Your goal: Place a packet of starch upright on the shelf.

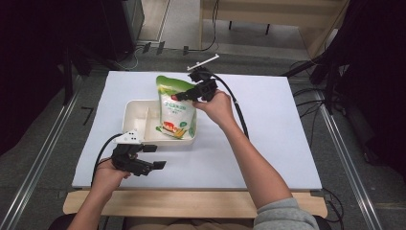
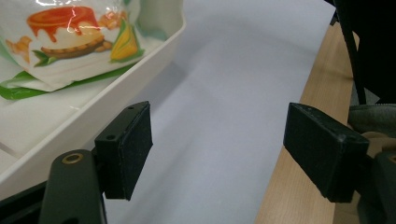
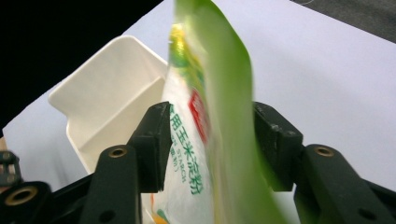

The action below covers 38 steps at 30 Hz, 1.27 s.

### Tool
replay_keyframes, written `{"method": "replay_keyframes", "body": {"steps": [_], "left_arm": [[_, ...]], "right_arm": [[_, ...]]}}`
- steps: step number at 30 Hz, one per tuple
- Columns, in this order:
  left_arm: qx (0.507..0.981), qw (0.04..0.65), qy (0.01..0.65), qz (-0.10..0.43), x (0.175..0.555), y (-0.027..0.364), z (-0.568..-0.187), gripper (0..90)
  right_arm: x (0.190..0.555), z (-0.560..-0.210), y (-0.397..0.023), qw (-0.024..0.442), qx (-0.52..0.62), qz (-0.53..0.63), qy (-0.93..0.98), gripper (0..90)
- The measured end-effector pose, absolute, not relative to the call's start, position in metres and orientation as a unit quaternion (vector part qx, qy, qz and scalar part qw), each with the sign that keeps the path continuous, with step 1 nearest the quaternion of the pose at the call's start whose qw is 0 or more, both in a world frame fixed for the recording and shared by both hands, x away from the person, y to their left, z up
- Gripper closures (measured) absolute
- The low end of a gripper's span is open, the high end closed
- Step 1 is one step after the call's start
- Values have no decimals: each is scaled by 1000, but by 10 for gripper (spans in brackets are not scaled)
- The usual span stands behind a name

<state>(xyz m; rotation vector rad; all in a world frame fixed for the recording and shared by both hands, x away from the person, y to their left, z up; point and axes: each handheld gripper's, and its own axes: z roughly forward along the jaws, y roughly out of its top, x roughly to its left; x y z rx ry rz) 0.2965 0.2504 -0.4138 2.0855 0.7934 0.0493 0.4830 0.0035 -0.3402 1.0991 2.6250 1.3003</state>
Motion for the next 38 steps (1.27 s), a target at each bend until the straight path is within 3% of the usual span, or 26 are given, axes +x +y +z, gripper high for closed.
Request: {"method": "replay_keyframes", "body": {"steps": [8,16,23,29,38], "left_arm": [[841,436,321,18,298,249,-416,245],[843,432,321,20,298,248,-416,246],[843,430,322,12,299,248,-416,246],[842,428,329,-1,300,246,-417,244],[847,419,328,8,302,244,-417,242]], "right_arm": [[467,-344,-41,19,353,424,834,457],[448,-346,-69,24,358,439,824,472],[418,-366,-93,24,359,443,821,472],[397,-392,-112,-2,371,456,809,509],[387,-420,-107,-5,358,431,828,393]]}}
